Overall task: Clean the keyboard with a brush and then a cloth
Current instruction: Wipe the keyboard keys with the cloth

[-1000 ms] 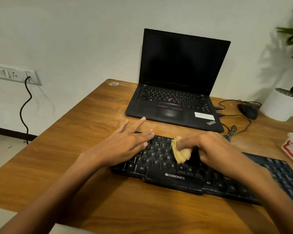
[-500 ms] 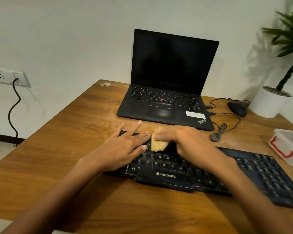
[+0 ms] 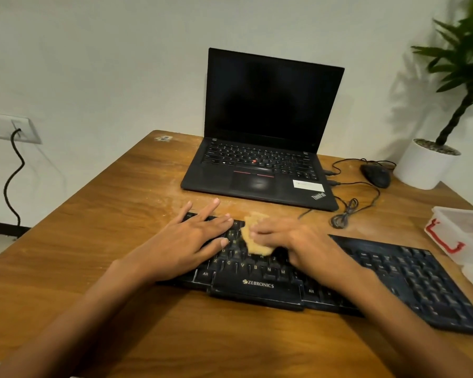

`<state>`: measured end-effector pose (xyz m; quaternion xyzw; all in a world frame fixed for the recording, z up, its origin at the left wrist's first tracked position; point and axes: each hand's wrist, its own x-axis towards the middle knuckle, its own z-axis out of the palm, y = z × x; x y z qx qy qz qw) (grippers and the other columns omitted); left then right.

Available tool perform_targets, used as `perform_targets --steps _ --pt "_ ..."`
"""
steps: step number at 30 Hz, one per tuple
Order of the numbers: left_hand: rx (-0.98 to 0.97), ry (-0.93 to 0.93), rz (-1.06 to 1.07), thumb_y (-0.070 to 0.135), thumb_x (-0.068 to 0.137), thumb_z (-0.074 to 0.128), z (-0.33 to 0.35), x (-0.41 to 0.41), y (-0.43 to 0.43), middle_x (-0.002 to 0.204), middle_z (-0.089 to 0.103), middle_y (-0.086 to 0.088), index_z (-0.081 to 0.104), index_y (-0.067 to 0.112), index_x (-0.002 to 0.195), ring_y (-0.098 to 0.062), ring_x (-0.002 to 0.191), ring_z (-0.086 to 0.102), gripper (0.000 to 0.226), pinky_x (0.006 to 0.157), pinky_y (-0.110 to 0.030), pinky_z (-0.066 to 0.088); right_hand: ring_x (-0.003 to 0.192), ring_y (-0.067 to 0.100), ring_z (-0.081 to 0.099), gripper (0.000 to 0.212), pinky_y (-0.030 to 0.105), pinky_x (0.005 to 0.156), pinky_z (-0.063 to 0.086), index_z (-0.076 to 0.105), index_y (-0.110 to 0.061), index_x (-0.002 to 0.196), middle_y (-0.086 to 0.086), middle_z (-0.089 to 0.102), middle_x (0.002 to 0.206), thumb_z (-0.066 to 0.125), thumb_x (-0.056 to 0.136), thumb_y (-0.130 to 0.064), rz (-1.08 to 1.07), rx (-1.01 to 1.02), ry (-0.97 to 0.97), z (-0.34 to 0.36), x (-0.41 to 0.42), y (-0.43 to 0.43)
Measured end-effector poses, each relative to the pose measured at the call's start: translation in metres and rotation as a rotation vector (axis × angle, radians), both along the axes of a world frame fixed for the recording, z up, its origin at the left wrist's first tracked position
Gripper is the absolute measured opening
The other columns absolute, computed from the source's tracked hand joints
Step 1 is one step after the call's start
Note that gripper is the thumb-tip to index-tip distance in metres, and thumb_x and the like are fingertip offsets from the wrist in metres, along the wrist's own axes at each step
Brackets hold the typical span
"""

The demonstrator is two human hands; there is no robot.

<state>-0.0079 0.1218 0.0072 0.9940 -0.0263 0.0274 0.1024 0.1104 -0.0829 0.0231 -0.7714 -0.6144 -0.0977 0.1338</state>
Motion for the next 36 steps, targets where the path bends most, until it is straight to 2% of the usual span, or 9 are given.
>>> perform_targets --steps 4,9,15,20,23,25,29,32,36 --pt "-0.003 -0.004 0.000 0.056 0.085 0.006 0.001 -0.001 -0.001 0.150 0.005 0.020 0.010 0.035 0.144 0.010 0.128 -0.029 0.062 0.108 -0.029 -0.022 0.123 0.013 0.051 0.054 0.038 0.097 0.047 0.061 -0.022 0.120 -0.005 0.059 0.128 0.062 0.077 0.010 -0.223 -0.052 -0.049 0.009 0.041 -0.010" --pt "0.000 -0.003 -0.003 0.056 0.085 0.006 0.000 0.000 0.000 0.150 0.005 0.021 0.010 0.036 0.143 0.011 0.128 -0.029 0.062 0.108 -0.029 -0.022 0.112 0.011 0.059 0.059 0.031 0.099 0.042 0.068 -0.017 0.111 -0.003 0.066 0.117 0.068 0.063 0.018 -0.011 0.048 0.021 -0.006 0.003 -0.021" --pt "0.032 -0.039 -0.007 0.056 0.086 0.005 0.000 0.000 0.000 0.151 0.010 0.019 0.012 0.034 0.144 0.009 0.130 -0.027 0.062 0.109 -0.030 -0.021 0.125 0.014 0.049 0.058 0.032 0.104 0.039 0.061 -0.022 0.120 -0.002 0.059 0.129 0.062 0.074 0.014 -0.269 -0.017 -0.038 0.008 0.042 -0.023" --pt "0.034 -0.035 -0.005 0.058 0.085 0.003 -0.002 0.000 0.002 0.150 0.011 0.018 0.012 0.034 0.144 0.008 0.131 -0.026 0.064 0.110 -0.032 -0.019 0.115 0.014 0.057 0.060 0.036 0.101 0.045 0.067 -0.015 0.112 0.001 0.065 0.120 0.059 0.065 0.022 -0.017 0.005 0.041 0.001 0.002 -0.005" --pt "0.021 -0.040 0.003 0.058 0.085 0.004 -0.003 0.000 0.003 0.150 0.012 0.018 0.012 0.035 0.144 0.006 0.133 -0.023 0.064 0.110 -0.034 -0.019 0.119 -0.001 0.044 0.064 0.028 0.109 0.032 0.063 -0.021 0.118 -0.005 0.060 0.126 0.056 0.071 0.022 -0.122 -0.006 0.122 0.003 0.016 -0.030" --pt "0.017 -0.043 0.002 0.060 0.084 0.003 -0.003 0.000 0.004 0.150 0.013 0.018 0.013 0.035 0.144 0.005 0.134 -0.023 0.066 0.110 -0.033 -0.019 0.120 0.001 0.045 0.057 0.023 0.109 0.029 0.063 -0.022 0.117 -0.006 0.059 0.126 0.057 0.076 0.018 -0.203 -0.009 0.132 0.011 0.027 -0.043" --pt "0.034 -0.036 0.014 0.066 0.080 -0.004 -0.001 0.000 -0.001 0.150 0.007 0.019 0.007 0.035 0.144 0.005 0.133 -0.026 0.073 0.108 -0.031 -0.022 0.115 0.016 0.058 0.055 0.039 0.099 0.047 0.068 -0.017 0.110 0.001 0.066 0.119 0.059 0.069 0.018 -0.160 0.007 0.031 0.019 0.002 -0.019" --pt "0.058 -0.003 0.039 0.067 0.081 -0.002 -0.001 -0.001 -0.003 0.150 0.000 0.019 0.000 0.036 0.143 0.002 0.134 -0.025 0.069 0.108 -0.031 -0.023 0.118 0.014 0.054 0.059 0.032 0.101 0.042 0.064 -0.017 0.118 -0.001 0.062 0.124 0.051 0.070 0.014 0.009 -0.043 0.076 0.009 -0.029 -0.003" --pt "0.093 -0.015 0.049 0.069 0.077 -0.006 -0.002 0.000 -0.003 0.147 -0.003 0.020 -0.001 0.036 0.143 -0.001 0.135 -0.025 0.074 0.108 -0.033 -0.023 0.122 0.002 0.049 0.058 0.028 0.105 0.038 0.063 -0.025 0.120 -0.011 0.059 0.128 0.049 0.079 0.014 -0.069 -0.149 0.275 0.026 -0.028 -0.025"
